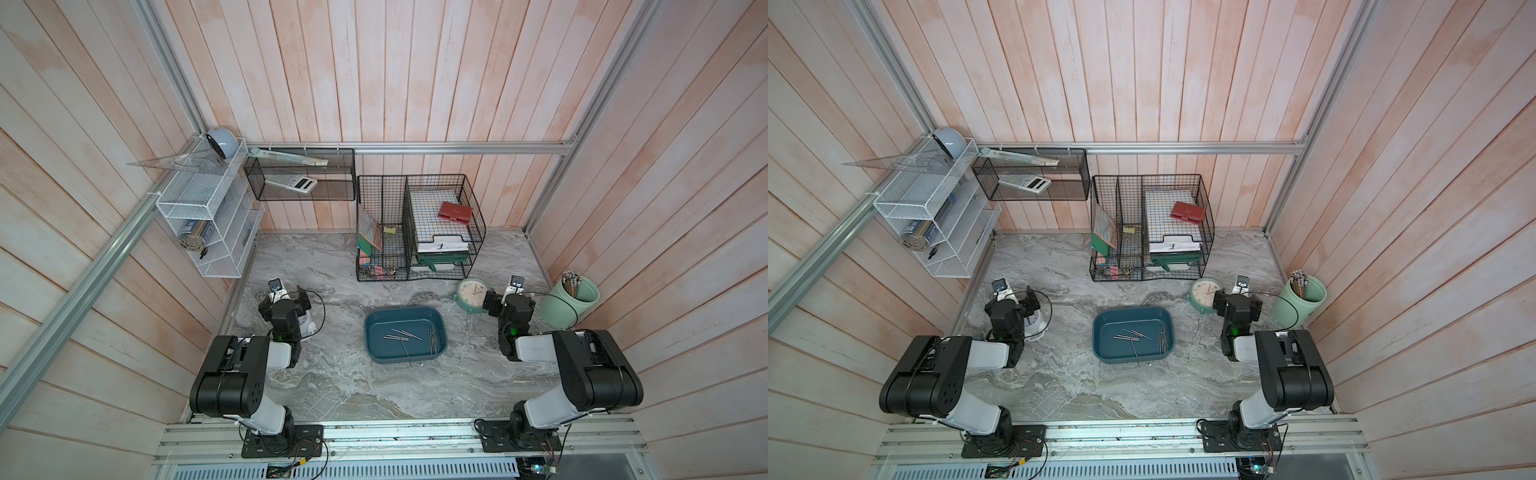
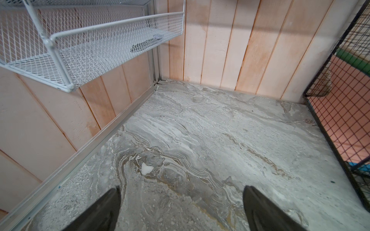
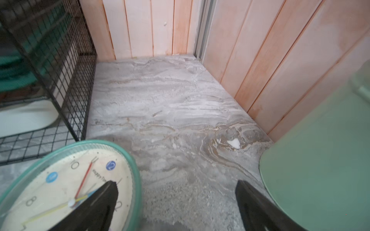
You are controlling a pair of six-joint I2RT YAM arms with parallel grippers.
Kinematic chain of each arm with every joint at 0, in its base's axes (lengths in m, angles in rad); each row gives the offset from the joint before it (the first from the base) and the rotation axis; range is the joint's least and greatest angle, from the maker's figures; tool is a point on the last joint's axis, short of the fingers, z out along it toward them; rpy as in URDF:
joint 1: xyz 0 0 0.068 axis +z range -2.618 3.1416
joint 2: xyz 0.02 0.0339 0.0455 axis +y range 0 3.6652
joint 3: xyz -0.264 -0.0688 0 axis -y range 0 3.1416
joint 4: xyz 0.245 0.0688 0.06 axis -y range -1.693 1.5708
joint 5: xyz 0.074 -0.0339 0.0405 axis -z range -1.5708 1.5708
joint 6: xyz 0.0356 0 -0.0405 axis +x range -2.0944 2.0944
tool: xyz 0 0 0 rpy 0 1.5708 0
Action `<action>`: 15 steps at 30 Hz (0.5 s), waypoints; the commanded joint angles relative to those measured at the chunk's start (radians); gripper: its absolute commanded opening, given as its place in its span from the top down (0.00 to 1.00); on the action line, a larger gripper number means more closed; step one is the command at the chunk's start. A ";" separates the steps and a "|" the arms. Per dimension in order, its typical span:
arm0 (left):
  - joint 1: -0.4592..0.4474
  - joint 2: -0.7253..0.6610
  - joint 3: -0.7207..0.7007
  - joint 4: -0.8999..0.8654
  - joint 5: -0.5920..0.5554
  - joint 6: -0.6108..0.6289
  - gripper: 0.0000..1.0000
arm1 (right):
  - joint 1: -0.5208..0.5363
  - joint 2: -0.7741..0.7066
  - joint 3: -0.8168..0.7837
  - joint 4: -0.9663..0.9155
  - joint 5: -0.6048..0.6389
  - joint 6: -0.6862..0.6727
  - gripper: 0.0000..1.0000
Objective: Put the nails on the desktop into the storage box
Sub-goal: Reset both arms
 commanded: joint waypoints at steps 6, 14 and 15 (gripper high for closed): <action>0.008 0.005 0.008 0.005 0.017 0.013 0.00 | 0.006 0.016 -0.015 0.082 0.020 0.005 0.02; 0.008 0.005 0.009 0.006 0.017 0.013 0.00 | 0.007 0.017 -0.017 0.087 0.024 0.004 0.02; 0.008 0.005 0.008 0.006 0.017 0.014 0.00 | 0.008 0.018 -0.017 0.086 0.025 0.004 0.02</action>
